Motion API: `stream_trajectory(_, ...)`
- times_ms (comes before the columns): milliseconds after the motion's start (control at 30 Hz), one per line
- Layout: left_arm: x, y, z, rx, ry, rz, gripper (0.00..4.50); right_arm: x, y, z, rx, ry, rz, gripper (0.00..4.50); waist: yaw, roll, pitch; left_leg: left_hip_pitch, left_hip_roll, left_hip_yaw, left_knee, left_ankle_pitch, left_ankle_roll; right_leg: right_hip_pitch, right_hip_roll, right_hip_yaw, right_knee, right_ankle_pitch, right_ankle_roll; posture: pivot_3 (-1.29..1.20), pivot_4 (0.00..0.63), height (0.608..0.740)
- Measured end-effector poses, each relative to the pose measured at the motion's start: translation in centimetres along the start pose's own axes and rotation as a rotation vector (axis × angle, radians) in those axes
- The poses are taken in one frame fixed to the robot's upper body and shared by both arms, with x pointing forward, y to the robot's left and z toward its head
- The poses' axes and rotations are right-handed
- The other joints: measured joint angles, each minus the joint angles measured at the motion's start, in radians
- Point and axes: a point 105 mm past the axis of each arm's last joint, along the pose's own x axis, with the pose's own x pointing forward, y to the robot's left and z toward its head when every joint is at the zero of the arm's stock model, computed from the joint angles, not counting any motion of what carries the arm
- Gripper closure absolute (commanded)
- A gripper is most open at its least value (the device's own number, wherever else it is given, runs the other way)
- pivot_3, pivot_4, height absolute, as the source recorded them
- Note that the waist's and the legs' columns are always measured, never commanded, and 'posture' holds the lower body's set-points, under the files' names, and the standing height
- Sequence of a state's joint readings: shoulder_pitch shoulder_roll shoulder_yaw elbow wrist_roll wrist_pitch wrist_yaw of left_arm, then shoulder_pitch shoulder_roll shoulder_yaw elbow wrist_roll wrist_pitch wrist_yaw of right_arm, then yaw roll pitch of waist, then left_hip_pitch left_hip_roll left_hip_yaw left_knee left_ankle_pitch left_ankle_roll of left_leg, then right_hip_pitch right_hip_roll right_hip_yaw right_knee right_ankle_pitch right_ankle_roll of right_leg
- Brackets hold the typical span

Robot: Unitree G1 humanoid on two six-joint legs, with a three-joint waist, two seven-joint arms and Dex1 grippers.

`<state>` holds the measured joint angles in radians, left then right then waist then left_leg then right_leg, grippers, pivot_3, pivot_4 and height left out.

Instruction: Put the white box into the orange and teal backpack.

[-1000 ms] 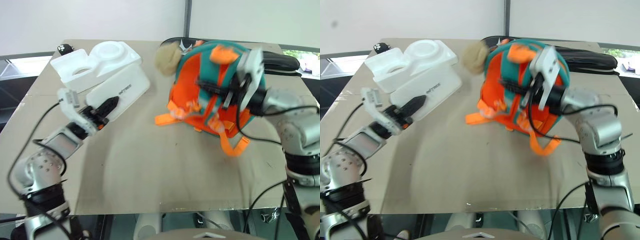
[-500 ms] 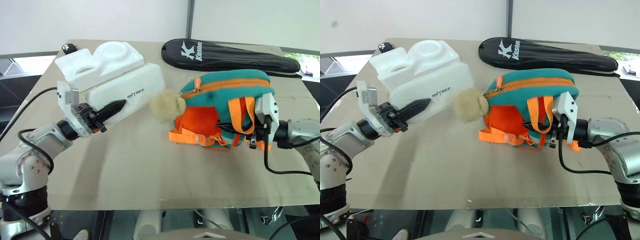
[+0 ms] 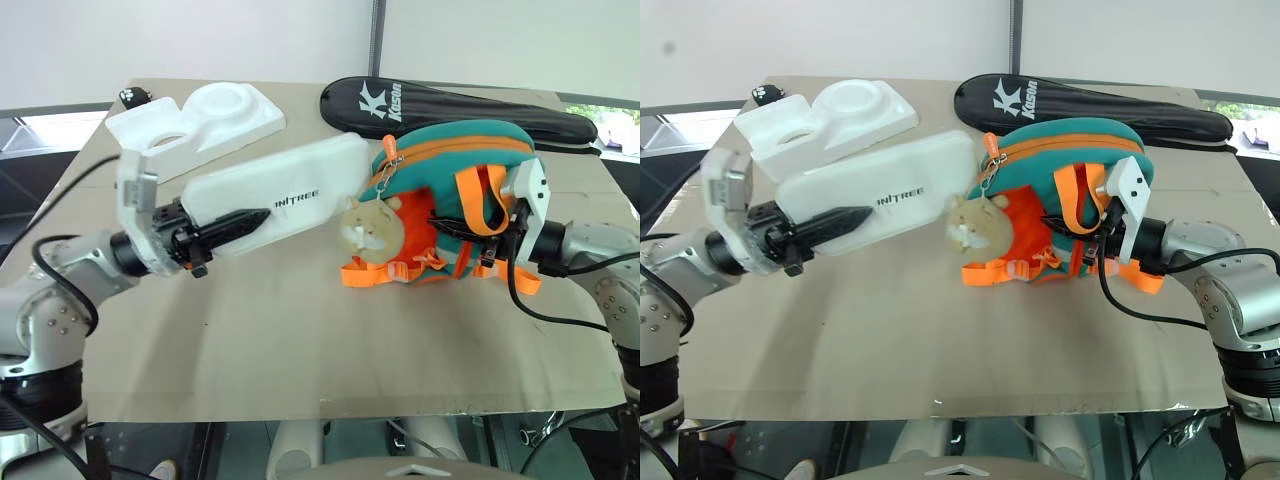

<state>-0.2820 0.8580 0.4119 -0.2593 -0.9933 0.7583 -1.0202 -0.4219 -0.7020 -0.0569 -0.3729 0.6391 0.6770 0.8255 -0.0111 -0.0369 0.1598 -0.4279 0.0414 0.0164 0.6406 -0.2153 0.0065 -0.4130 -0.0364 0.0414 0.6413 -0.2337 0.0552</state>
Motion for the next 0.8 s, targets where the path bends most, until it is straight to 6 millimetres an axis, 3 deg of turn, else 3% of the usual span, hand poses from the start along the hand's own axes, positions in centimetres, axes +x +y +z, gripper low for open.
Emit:
stream_trajectory(100,-0.3,-0.6,0.8,0.045,0.016,-0.045,3.48,0.1,-0.1,0.1,0.025,0.002,-0.003,4.50,-0.001,0.000,0.000,0.000,0.000,0.000,0.000,0.000,0.000,0.000,0.000,0.000,0.000,0.000,0.000,0.00,0.150,0.740)
stream_trajectory(233,0.2,-1.1,-0.1,0.116,0.073,-0.095,3.48,0.3,0.1,0.6,0.045,-0.005,0.014,4.50,0.002,0.000,0.000,0.000,0.000,0.000,0.000,0.000,0.000,0.000,0.000,0.000,0.000,0.000,0.000,0.00,0.150,0.740)
stream_trajectory(433,1.4,-0.3,-0.9,0.287,0.158,-0.097,3.48,0.2,0.7,1.5,0.086,-0.033,0.062,4.50,0.003,0.000,0.000,0.000,0.000,0.000,0.001,0.000,0.000,0.000,0.000,0.001,0.000,0.000,0.000,0.00,0.150,0.740)
stream_trajectory(633,5.1,0.3,-1.5,0.486,0.220,-0.160,3.48,0.3,2.5,3.4,0.048,-0.092,0.167,4.50,0.008,0.000,0.000,-0.002,0.000,0.000,0.002,0.000,0.000,0.000,0.001,0.000,0.000,0.000,0.000,0.00,0.150,0.740)
stream_trajectory(700,5.9,0.3,-1.6,0.506,0.234,-0.176,3.48,0.4,2.8,3.6,0.037,-0.101,0.180,4.50,0.007,0.000,0.000,-0.001,0.000,0.000,0.002,0.000,0.000,0.000,0.001,0.001,0.000,0.000,0.000,0.00,0.150,0.740)
stream_trajectory(800,8.8,0.0,-1.8,0.503,0.256,-0.218,3.48,0.7,3.2,4.1,0.014,-0.130,0.198,4.50,0.011,0.000,0.000,-0.002,0.000,-0.001,0.004,0.000,0.000,0.000,0.001,0.000,0.001,0.000,0.001,0.00,0.150,0.740)
